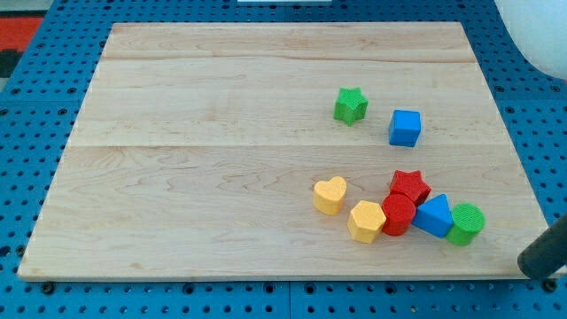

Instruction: Push the red circle to the bottom of the board

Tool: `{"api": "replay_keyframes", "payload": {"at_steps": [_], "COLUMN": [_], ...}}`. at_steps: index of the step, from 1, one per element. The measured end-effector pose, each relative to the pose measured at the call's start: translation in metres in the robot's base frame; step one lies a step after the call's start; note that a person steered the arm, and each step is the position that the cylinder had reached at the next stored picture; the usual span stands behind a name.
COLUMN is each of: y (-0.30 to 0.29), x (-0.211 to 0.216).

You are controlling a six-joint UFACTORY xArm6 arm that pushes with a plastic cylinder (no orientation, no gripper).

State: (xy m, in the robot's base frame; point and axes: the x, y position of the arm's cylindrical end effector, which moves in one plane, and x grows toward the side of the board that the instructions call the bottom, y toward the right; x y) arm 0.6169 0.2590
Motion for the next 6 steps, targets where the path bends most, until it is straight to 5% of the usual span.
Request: {"api": "replay_keyframes", "payload": {"at_steps": [3, 6], "y": [-0.077, -0.092], "x": [0.002, -0.122]}}
